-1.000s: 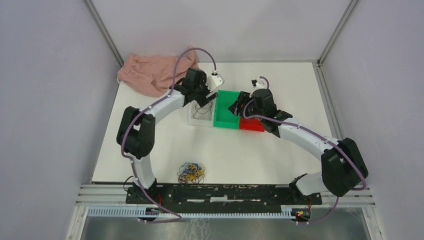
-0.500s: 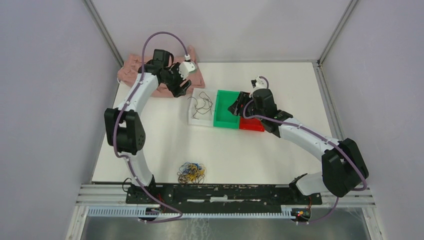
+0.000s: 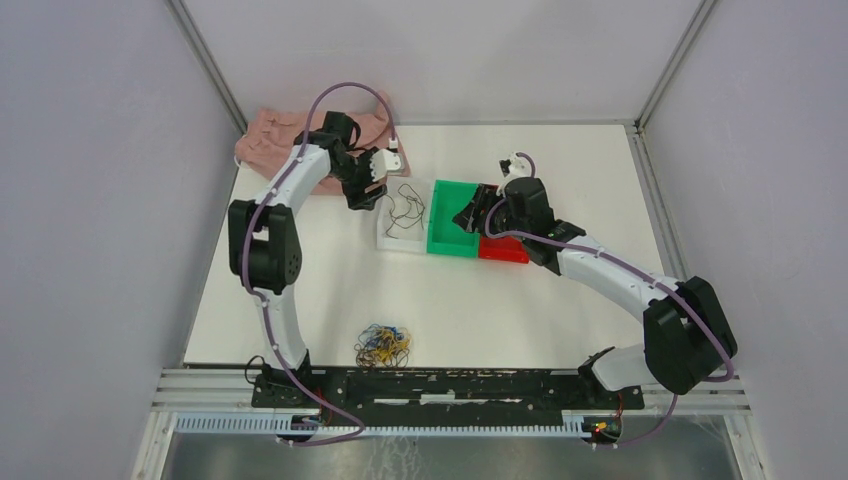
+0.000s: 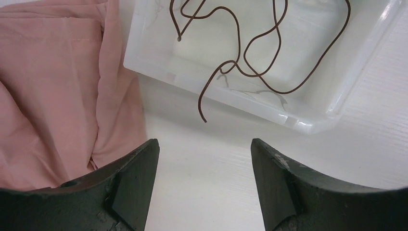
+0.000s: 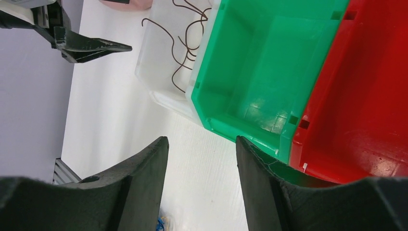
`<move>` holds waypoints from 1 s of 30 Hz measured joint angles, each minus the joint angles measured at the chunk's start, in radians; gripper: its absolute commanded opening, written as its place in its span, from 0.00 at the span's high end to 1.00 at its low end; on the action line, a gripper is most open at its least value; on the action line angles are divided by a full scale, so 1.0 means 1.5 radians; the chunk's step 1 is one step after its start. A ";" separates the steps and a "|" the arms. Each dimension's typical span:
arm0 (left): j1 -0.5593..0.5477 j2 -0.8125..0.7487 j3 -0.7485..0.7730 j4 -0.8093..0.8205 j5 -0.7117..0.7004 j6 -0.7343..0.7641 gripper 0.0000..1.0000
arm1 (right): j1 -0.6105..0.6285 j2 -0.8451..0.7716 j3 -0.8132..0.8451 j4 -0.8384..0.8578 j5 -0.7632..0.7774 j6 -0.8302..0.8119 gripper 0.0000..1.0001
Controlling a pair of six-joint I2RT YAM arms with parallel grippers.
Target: Untangle the cables
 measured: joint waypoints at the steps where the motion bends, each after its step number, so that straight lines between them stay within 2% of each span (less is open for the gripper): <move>1: -0.002 0.002 0.000 0.003 0.000 0.008 0.26 | 0.000 0.000 0.000 0.001 -0.003 0.000 0.40; 8: -0.015 0.007 -0.006 0.046 -0.006 0.040 0.42 | 0.000 0.001 0.000 0.012 -0.020 0.004 0.43; 14: -0.031 0.008 -0.015 0.076 -0.006 0.044 0.43 | 0.000 0.001 -0.004 0.015 -0.026 0.005 0.45; 16: -0.033 0.008 -0.016 0.075 -0.005 0.057 0.46 | 0.000 0.001 -0.006 0.014 -0.027 0.005 0.46; 20: -0.036 0.008 -0.027 0.073 -0.007 0.080 0.62 | 0.000 0.001 -0.007 0.015 -0.027 0.005 0.47; 25: -0.037 0.008 -0.035 0.067 -0.013 0.095 0.86 | -0.001 0.002 -0.007 0.014 -0.027 0.005 0.48; 28: -0.037 0.008 -0.035 0.071 -0.019 0.098 0.95 | -0.003 0.004 -0.007 0.014 -0.027 0.005 0.48; 30: -0.037 0.008 -0.035 0.075 -0.024 0.098 0.97 | -0.004 0.005 -0.007 0.014 -0.027 0.005 0.49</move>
